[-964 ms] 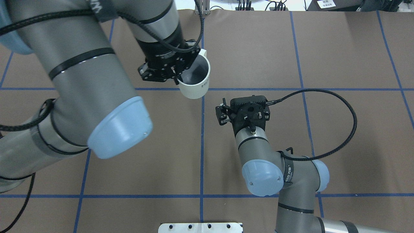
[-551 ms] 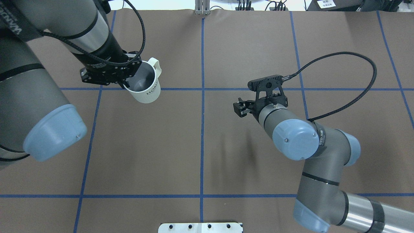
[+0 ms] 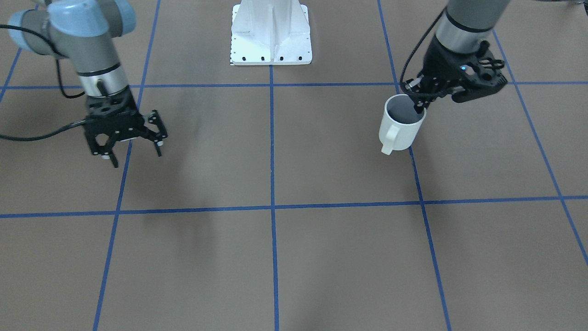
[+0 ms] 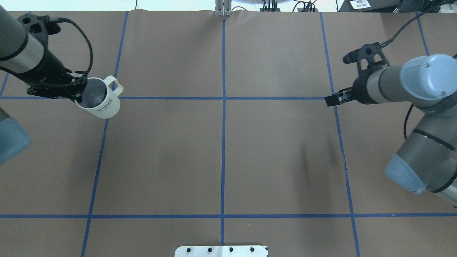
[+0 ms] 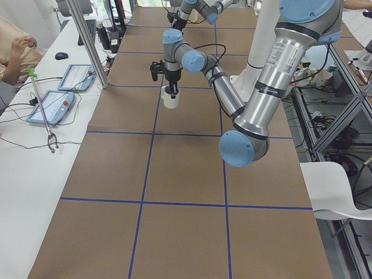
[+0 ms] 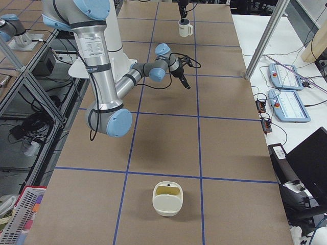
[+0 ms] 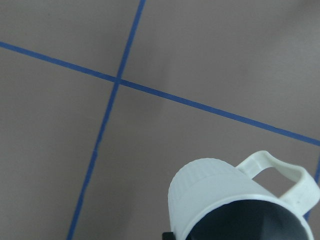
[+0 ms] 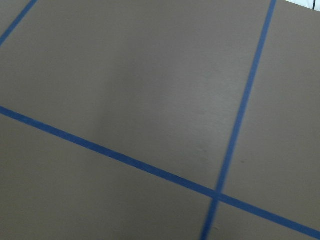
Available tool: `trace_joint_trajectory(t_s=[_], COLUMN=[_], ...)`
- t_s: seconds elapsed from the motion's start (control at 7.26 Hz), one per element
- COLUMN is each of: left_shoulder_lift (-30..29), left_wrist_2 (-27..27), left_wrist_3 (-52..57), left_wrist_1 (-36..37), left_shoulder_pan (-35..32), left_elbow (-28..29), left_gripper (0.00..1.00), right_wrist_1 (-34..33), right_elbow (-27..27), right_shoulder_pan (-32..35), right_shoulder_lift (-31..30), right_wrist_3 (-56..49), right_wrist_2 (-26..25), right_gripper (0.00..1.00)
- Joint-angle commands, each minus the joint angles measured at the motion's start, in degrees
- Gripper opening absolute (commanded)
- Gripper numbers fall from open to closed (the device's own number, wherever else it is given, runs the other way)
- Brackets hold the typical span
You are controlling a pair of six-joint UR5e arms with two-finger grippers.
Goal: Left arm hands cup to right arm to dump lemon
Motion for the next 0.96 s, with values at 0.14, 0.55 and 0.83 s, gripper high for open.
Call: trace_joint_trajectory(t_s=[0.14, 0.55, 0.83], left_shoulder_lift=[13.65, 17.09, 17.27], left_wrist_2=[-2.42, -6.63, -9.08], left_wrist_3=[18.18, 24.54, 24.56], left_wrist_1=[-7.53, -11.19, -21.29], left_shoulder_pan=[-6.71, -7.95, -7.69], left_elbow=[2.83, 8.26, 18.01], left_gripper=[0.0, 0.0, 0.0], right_wrist_1=[-0.1, -10.31, -17.76], right_elbow=[2.21, 2.47, 2.65], right_shoulder_pan=[18.5, 24.27, 24.89], right_shoulder_lift=[-11.77, -13.23, -9.0], right_wrist_3=[-18.85, -20.92, -21.01], right_wrist_2=[20.0, 26.21, 26.31], right_gripper=[1.0, 1.0, 1.0])
